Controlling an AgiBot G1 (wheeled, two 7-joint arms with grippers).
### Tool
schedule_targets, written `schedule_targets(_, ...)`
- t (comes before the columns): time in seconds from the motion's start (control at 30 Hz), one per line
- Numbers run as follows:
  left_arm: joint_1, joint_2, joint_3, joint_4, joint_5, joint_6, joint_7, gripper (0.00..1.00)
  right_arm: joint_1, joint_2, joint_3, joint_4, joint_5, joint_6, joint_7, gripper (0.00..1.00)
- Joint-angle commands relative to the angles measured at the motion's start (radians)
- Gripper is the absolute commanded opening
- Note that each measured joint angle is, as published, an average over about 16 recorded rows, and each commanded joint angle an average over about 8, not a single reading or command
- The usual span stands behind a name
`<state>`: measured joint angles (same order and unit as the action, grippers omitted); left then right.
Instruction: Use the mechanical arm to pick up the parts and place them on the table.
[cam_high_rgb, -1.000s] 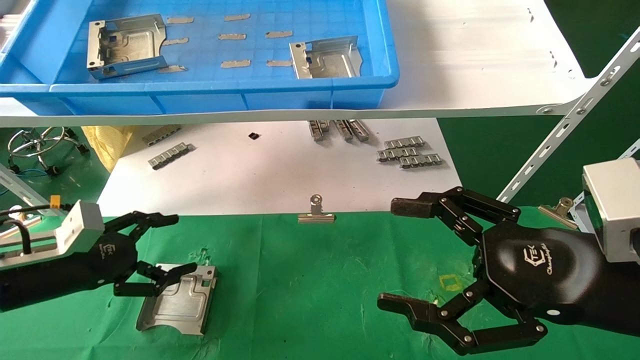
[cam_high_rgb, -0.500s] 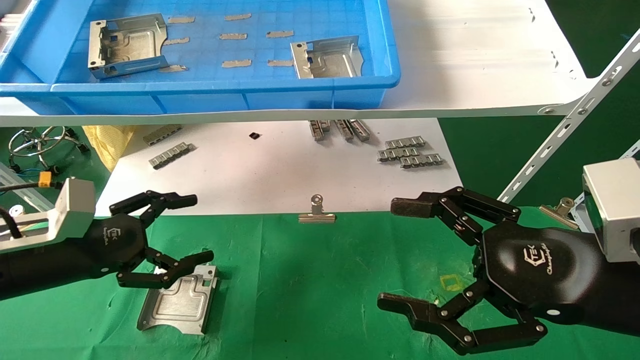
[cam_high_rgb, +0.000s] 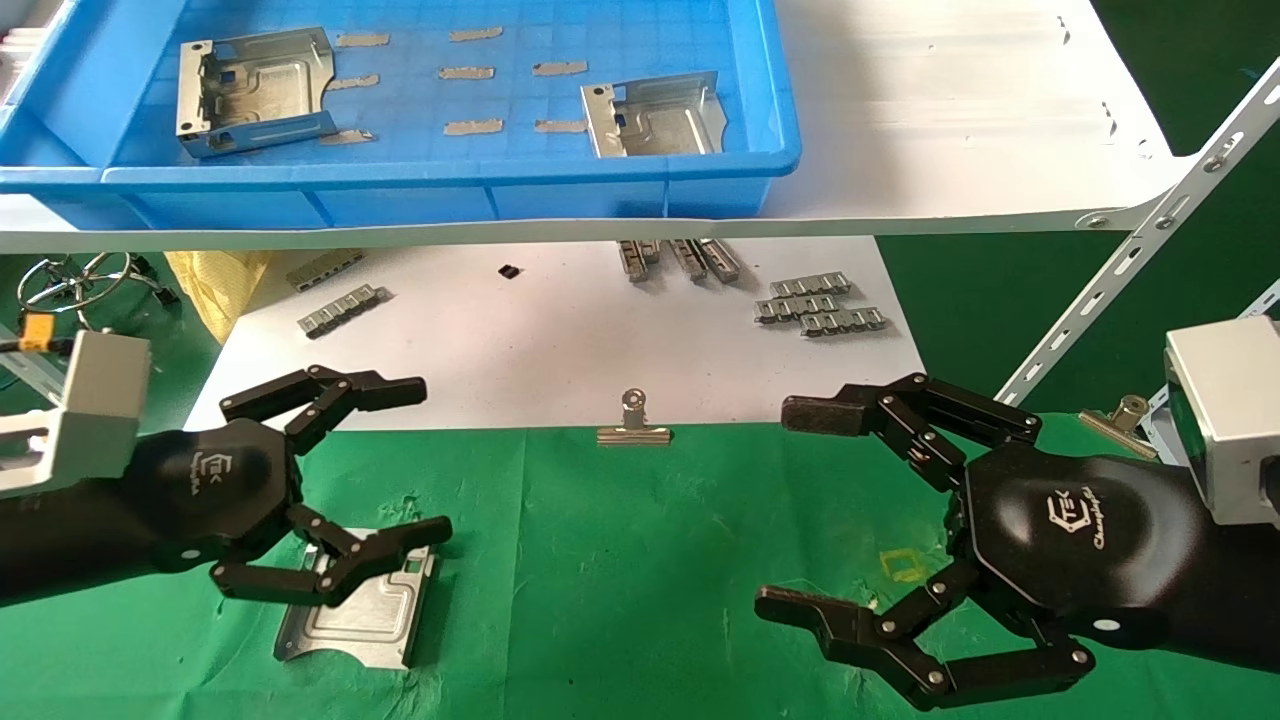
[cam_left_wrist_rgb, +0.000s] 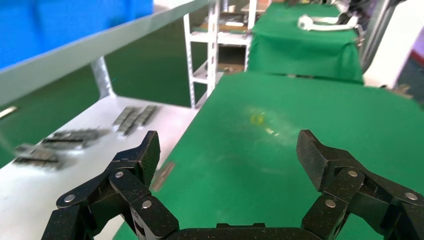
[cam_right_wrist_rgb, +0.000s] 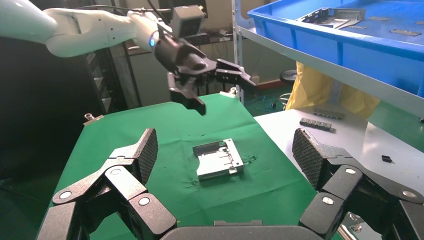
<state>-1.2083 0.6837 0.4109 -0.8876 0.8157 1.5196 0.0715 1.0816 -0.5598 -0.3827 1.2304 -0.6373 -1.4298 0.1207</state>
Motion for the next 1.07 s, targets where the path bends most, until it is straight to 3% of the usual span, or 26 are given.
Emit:
schedule_targets(0.03, 0.015, -0.008, -0.015, -0.045, -0.01, -0.003, -0.03, 1.0, 0.0, 0.0, 0.0, 0.0, 0.0, 0.0, 0.0, 1.0)
schedule_targets(0.6, 0.135, -0.073, -0.133, -0.403, -0.087, -0.023, -0.258, 1.0, 0.0, 0.0, 0.0, 0.0, 0.0, 0.0, 0.0, 1.0)
schedule_targets(1.07, 0.143, -0.078, -0.14, -0.422, -0.093, -0.026, -0.267, 1.0, 0.0, 0.0, 0.0, 0.0, 0.0, 0.0, 0.0, 1.0)
